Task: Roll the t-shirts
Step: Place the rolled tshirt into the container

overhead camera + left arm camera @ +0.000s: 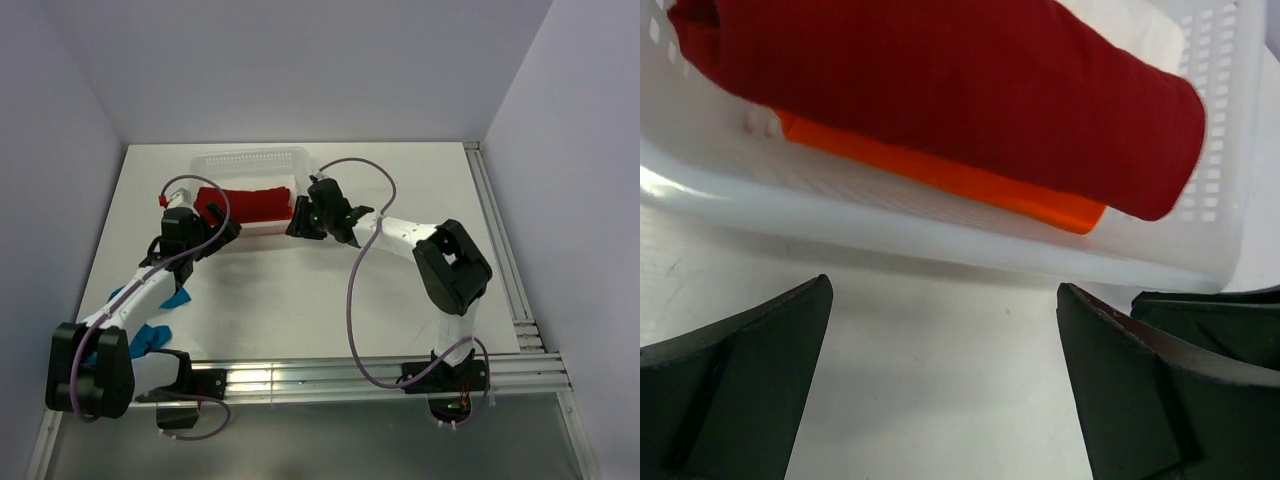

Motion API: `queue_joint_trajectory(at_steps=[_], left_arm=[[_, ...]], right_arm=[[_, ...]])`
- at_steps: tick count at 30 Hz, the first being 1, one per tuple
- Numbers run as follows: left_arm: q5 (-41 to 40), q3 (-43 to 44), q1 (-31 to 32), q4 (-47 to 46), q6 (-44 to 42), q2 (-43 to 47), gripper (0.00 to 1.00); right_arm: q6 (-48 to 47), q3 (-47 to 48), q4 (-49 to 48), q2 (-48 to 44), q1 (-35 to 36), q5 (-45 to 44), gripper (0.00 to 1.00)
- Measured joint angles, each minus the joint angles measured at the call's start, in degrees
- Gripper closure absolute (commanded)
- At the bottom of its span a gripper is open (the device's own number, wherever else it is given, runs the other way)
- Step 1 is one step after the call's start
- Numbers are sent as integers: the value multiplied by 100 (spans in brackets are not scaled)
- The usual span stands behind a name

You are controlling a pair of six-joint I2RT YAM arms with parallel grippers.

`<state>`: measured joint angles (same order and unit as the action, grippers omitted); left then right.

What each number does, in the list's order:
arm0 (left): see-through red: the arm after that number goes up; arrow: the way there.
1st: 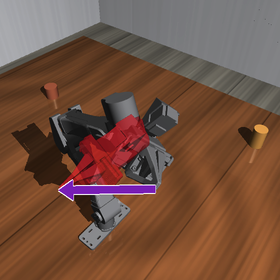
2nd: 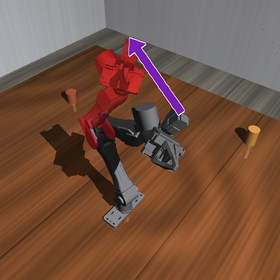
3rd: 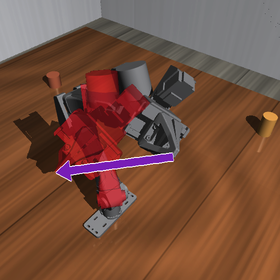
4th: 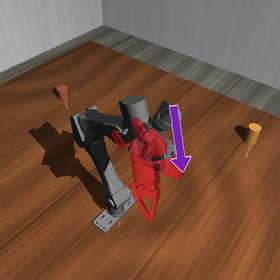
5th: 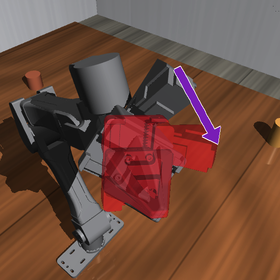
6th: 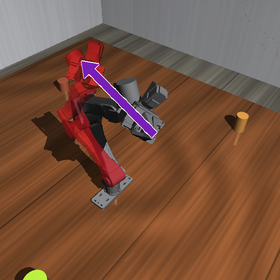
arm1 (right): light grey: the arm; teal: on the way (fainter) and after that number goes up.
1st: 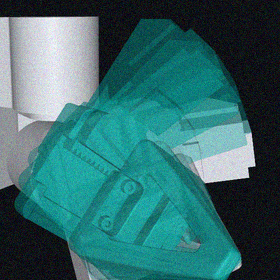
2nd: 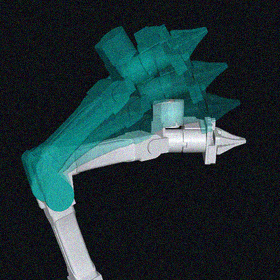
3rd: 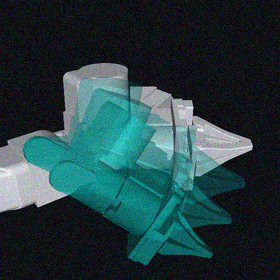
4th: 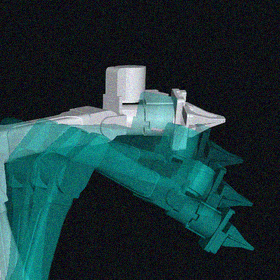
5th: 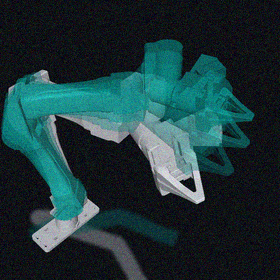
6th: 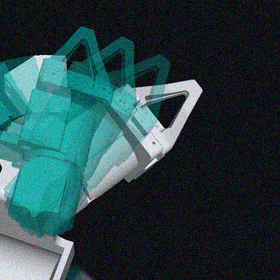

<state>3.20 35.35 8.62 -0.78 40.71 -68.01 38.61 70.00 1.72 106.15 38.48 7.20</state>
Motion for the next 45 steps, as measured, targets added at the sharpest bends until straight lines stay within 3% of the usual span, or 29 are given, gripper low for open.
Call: queue_joint_trajectory(at_steps=[6,13,18,22,33,45], left_arm=[[-26,98,-120,-1023,50,-1003,0],[-155,1576,-341,-1738,-48,-2791,1],[-302,2035,-586,-1718,-122,-3016,1],[-299,1805,-627,-1552,-116,-2334,1],[-85,-85,-616,-1213,101,1126,1],[-76,-2343,-601,-1032,420,3978,1]], right_arm=[[-13,1008,192,778,94,-160,51],[-52,2796,420,2026,-17,-216,47],[-181,2702,341,1882,-96,-94,23],[-376,1600,164,892,-96,61,19],[-914,-1600,-914,-3263,166,-431,7],[-870,-4695,-1620,-5812,162,-1902,5]])
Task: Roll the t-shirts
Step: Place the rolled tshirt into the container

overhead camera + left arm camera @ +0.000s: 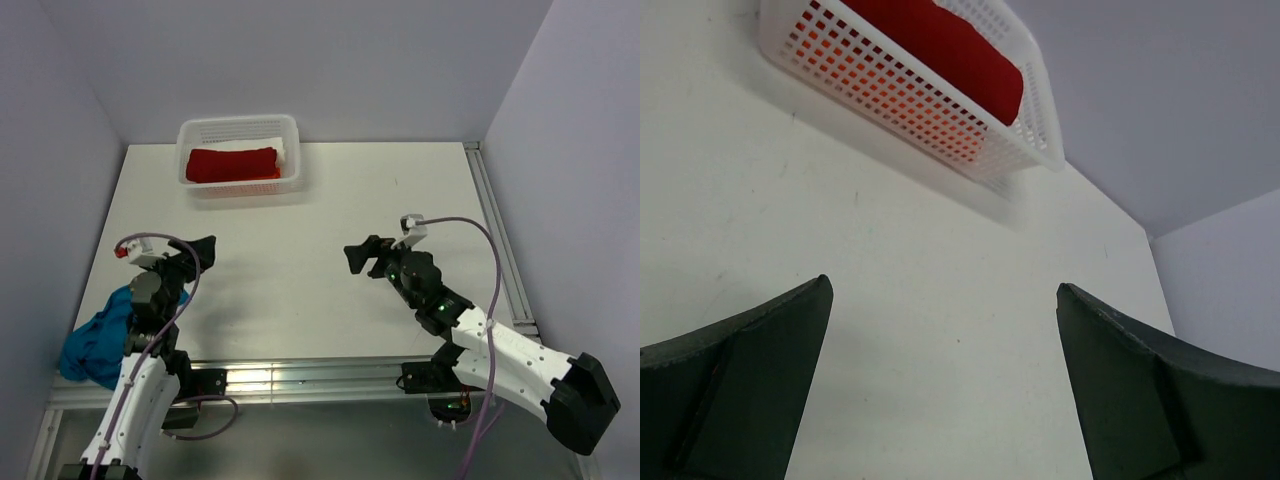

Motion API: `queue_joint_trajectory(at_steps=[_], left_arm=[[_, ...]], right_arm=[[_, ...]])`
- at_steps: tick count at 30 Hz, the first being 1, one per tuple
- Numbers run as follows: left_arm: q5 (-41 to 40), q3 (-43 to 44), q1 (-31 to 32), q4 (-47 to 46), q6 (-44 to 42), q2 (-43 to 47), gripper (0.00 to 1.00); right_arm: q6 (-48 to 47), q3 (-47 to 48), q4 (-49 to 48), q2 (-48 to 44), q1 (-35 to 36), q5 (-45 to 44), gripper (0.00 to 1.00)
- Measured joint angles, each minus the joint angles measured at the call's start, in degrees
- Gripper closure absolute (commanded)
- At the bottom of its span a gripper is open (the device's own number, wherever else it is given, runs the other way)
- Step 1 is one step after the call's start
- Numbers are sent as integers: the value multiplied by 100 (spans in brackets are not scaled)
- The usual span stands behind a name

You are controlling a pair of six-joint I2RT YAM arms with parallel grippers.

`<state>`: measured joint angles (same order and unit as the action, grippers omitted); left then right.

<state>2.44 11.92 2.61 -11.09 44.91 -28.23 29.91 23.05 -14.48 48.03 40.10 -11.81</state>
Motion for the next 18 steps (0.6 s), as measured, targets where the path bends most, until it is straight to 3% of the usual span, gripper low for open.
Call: queue_joint_trajectory(at_steps=[9,18], left_arm=[[-238,-726,0,-7,85,1010,0],[-116,-723,0,-24,39,970,1]], right_arm=[[17,-739,-136,-612,0,-1019,6],[-17,-828,-120,-699,0,-1132,5]])
